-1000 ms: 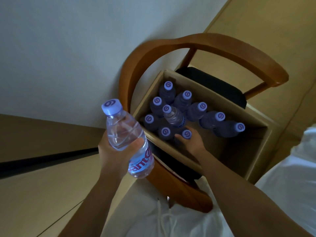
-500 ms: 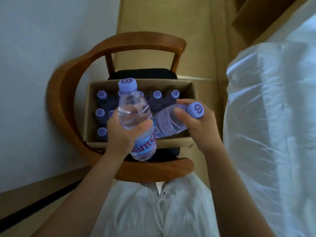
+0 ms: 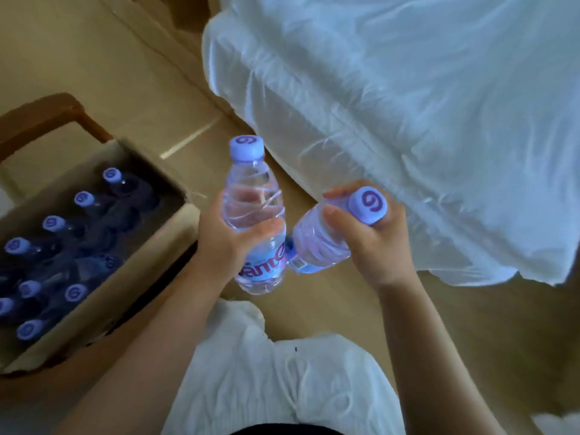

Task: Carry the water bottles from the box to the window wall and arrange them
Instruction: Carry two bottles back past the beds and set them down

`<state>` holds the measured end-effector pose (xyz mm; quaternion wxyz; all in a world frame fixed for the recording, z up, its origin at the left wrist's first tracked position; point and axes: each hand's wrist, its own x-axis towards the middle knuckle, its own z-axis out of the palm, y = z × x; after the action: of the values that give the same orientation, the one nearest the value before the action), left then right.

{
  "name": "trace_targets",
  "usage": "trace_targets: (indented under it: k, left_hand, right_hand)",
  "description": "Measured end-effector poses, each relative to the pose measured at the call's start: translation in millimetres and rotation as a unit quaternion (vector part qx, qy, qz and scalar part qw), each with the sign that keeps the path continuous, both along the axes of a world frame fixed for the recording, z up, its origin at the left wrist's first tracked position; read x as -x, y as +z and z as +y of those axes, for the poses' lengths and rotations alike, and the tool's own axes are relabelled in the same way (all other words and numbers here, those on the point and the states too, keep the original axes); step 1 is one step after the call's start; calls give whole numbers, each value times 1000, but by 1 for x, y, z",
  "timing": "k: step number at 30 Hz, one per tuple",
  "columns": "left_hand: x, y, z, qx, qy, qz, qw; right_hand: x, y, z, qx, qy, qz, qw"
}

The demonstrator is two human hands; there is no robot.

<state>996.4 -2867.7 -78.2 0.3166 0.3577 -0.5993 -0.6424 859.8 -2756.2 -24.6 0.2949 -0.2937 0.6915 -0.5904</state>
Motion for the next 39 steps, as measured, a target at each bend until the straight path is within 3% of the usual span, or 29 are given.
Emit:
trace_targets:
  k: [6, 11, 19, 24, 35, 39]
  left_hand:
    - [105, 8, 140, -29, -209, 14, 977]
    - [181, 24, 250, -36, -406, 7, 913]
    - [267, 28, 403, -9, -655, 3, 755]
    - [326, 32, 495, 22, -744, 23, 667]
    - [450, 50, 710, 2, -880, 26, 474]
    - [458, 41, 775, -10, -900, -3, 435]
  right_hand:
    - [63, 9, 164, -26, -214, -5, 977]
    - [84, 26, 294, -21, -386, 10, 922]
    - [82, 35, 446, -46, -648, 66, 757]
    - [105, 37, 521, -72, -736, 69, 669]
    - [162, 47, 668, -97, -876, 53, 469]
    - [165, 42, 722, -100, -897, 46, 428]
